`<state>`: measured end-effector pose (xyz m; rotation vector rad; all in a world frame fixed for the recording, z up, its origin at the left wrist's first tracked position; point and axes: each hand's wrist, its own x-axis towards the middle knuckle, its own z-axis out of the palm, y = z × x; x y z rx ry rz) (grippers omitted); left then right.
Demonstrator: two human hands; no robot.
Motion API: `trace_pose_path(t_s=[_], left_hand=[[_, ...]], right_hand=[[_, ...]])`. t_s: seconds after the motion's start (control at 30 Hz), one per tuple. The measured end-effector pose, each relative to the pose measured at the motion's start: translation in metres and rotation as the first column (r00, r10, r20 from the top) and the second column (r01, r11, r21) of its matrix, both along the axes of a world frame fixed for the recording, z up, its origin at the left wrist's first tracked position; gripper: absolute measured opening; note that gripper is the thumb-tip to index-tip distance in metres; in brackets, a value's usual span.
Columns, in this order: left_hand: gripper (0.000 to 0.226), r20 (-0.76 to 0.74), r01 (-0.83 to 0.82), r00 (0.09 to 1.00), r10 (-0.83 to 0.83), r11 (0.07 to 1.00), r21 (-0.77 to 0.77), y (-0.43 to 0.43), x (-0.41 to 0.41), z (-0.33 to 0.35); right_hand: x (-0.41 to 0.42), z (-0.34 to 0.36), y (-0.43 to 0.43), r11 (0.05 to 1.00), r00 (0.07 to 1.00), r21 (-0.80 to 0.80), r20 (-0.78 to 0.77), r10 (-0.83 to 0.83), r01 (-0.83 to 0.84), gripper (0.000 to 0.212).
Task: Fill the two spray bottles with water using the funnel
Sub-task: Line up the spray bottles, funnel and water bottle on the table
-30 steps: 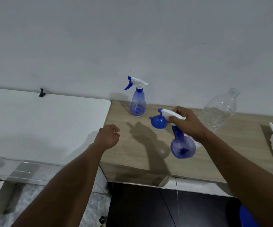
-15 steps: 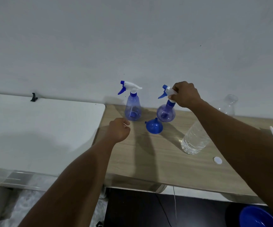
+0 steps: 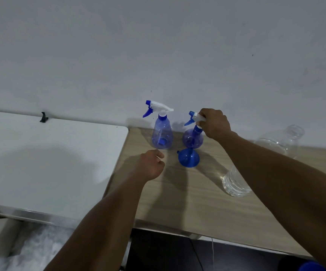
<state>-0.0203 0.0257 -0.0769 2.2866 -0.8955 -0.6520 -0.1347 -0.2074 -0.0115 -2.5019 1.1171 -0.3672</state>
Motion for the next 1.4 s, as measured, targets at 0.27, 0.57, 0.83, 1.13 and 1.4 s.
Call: trace_pose_path(t_s=[0.27,0.57,0.83,1.13,1.4], left_hand=[[0.025,0.004,-0.006,1.0,0.006,1.0,0.013,0.006,0.005,-0.003],[0.023,-0.023,0.064,0.998,-0.064,0.998,-0.002,0.002,-0.012,0.001],[0.025,-0.066,0.27,0.961,-0.27,0.963,-0.013,-0.012,-0.079,-0.021],[0.078,-0.049,0.389,0.916,-0.399,0.911,-0.141,-0.056,-0.166,-0.012],[0.103,-0.067,0.26,0.949,-0.308,0.886,-0.384,-0.103,-0.207,0.018]], right_hand=[[0.019,-0.005,-0.002,0.995,0.993,0.056,-0.083,0.082,-0.077,0.035],[-0.02,-0.003,0.05,0.989,0.959,-0.146,0.282,0.004,0.039,0.028],[-0.136,-0.063,0.136,0.995,0.925,-0.051,0.376,-0.061,0.086,0.002],[-0.283,-0.095,0.097,0.955,0.954,0.0,0.035,-0.297,0.297,0.025],[-0.309,-0.116,0.052,0.982,0.934,0.147,-0.351,-0.063,0.122,0.045]])
